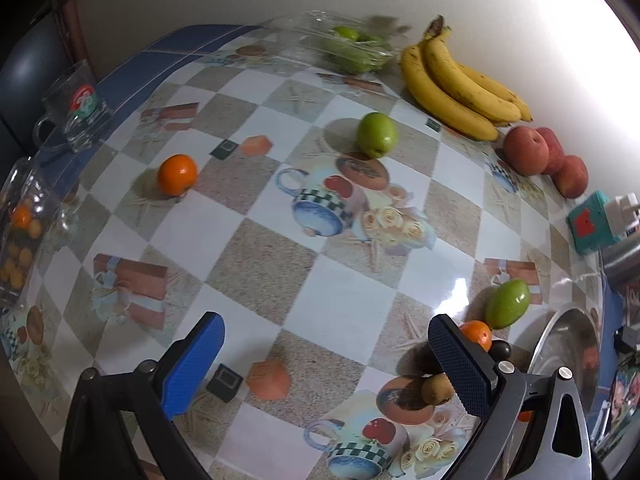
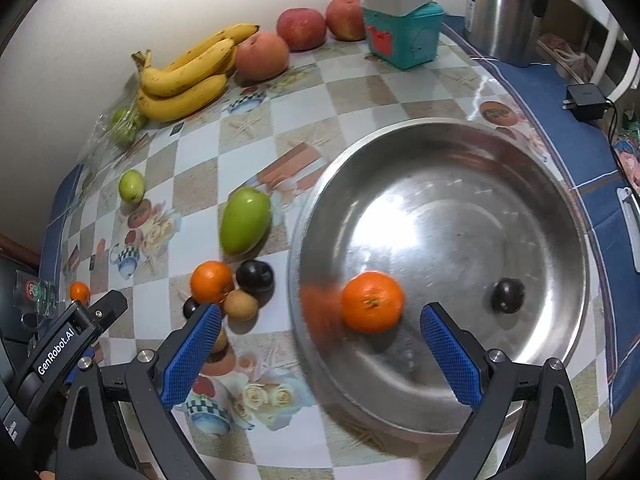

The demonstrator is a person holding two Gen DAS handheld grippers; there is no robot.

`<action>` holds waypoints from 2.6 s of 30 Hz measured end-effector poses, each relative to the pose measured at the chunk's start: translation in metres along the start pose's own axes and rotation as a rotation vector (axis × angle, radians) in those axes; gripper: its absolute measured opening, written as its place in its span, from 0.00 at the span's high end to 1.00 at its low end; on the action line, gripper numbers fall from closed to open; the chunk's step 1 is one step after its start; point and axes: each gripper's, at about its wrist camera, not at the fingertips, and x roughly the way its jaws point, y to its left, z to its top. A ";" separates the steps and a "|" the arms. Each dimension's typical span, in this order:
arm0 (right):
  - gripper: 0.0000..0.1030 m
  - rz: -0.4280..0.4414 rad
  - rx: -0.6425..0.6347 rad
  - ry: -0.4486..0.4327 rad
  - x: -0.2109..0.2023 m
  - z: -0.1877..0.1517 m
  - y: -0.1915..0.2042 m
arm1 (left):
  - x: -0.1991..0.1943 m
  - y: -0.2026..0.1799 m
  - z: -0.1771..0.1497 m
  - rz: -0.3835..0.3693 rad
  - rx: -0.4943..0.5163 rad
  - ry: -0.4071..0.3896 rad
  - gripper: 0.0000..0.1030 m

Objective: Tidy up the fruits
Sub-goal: 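Withdraw both tools from the tray back toward the fruit cluster, then grasp a dark plum with the left gripper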

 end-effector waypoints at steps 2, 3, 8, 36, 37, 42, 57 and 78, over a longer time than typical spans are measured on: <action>0.03 -0.005 -0.017 0.003 0.001 -0.002 0.006 | -0.001 0.007 0.002 -0.014 -0.030 0.009 0.00; 0.03 -0.002 -0.031 0.008 0.001 -0.004 0.010 | -0.001 0.011 0.003 -0.018 -0.042 0.011 0.00; 0.03 0.008 -0.079 0.025 0.004 -0.011 0.028 | -0.003 0.018 0.005 -0.015 -0.045 0.016 0.00; 0.03 -0.062 -0.023 -0.011 -0.001 -0.010 0.015 | 0.011 -0.021 -0.007 -0.153 0.132 0.122 0.19; 0.03 -0.066 -0.017 -0.014 -0.002 -0.010 0.013 | 0.012 -0.024 -0.008 -0.165 0.136 0.127 0.21; 0.03 -0.063 -0.001 -0.008 -0.001 -0.009 0.010 | 0.018 -0.036 -0.008 -0.271 0.138 0.169 0.45; 0.03 -0.059 0.034 -0.003 -0.003 -0.009 0.001 | 0.038 -0.057 -0.011 -0.316 0.191 0.226 0.60; 0.03 -0.059 0.025 0.015 0.001 -0.010 0.001 | 0.033 -0.029 -0.001 -0.183 0.123 0.174 0.59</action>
